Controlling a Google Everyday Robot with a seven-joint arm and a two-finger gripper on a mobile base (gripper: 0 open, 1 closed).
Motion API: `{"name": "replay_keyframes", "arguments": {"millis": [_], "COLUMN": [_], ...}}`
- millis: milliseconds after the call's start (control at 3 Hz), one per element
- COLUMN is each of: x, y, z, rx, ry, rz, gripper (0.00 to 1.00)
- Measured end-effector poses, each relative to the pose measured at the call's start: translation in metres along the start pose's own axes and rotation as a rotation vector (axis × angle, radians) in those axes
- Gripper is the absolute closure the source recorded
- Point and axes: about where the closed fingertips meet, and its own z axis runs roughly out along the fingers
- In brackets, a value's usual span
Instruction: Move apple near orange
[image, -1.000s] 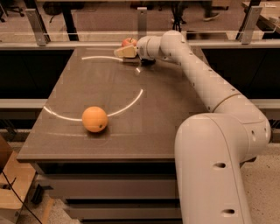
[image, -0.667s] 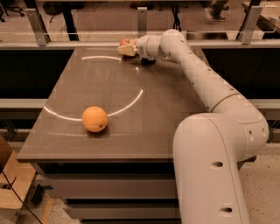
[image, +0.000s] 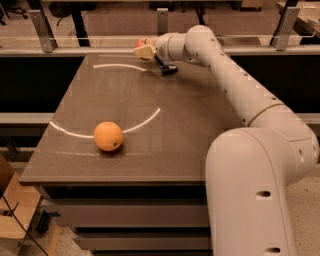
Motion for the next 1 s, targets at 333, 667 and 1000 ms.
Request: {"name": "replay_keyframes", "arguments": {"millis": [333, 667, 1000], "x": [-0.031, -0.063, -0.073], "y": [0.024, 0.061, 0.076], "z": [-0.033, -0.077, -0.091], "rx": [-0.064, -0.156, -0.190], "ry": [-0.034, -0.066, -0.078], "rz": [-0.051, -0.115, -0.140], "gripper": [1.00, 1.00, 1.00]}}
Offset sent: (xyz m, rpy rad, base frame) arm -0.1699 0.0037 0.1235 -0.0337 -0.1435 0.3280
